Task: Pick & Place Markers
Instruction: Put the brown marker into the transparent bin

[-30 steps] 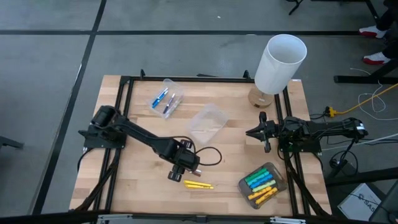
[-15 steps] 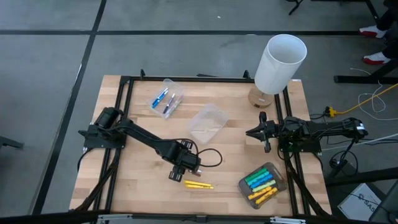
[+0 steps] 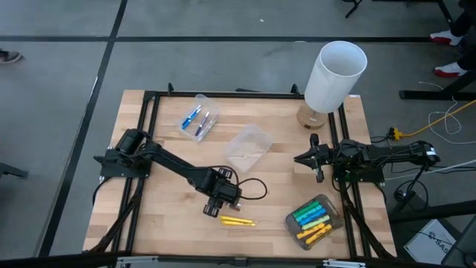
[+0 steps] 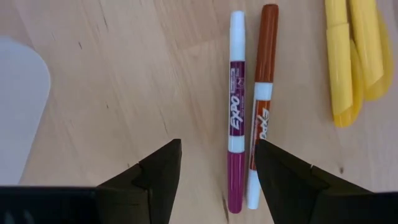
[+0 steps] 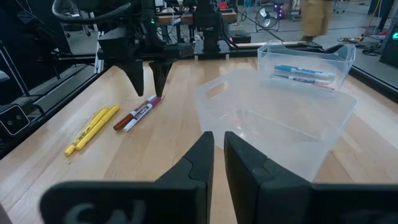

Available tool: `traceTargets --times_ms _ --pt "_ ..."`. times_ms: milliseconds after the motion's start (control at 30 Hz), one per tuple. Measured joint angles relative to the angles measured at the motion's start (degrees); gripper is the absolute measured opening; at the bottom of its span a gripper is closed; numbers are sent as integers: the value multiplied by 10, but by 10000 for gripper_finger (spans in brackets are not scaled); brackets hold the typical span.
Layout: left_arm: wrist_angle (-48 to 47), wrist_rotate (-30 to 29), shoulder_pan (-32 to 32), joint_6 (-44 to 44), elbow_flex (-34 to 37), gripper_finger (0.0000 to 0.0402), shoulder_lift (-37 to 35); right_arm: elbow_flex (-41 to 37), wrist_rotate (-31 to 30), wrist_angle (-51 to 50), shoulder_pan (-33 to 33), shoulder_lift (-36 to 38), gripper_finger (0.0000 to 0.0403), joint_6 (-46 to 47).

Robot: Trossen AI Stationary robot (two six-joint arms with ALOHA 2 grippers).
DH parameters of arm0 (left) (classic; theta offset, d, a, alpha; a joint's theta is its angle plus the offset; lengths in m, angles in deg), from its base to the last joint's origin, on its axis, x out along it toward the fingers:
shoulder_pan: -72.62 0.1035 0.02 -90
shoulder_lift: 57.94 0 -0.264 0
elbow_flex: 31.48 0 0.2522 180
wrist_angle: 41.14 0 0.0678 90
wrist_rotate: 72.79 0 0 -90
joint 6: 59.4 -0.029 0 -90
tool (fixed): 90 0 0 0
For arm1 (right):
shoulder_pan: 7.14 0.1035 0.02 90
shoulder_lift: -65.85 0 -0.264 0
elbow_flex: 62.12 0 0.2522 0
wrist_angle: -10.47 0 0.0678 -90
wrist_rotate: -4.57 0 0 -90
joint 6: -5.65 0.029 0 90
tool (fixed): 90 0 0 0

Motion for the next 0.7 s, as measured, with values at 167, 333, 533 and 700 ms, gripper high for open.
traceTargets --times_ms 167,333,533,700 --pt "8 8 7 2 14 198 0 0 0 0 0 0 40 0" --pt "13 11 8 6 18 198 -3 0 0 0 0 0 40 0" --pt "19 11 8 3 18 198 -3 0 0 0 0 0 40 0" --pt "18 11 8 -1 18 198 -3 0 0 0 0 0 40 0"
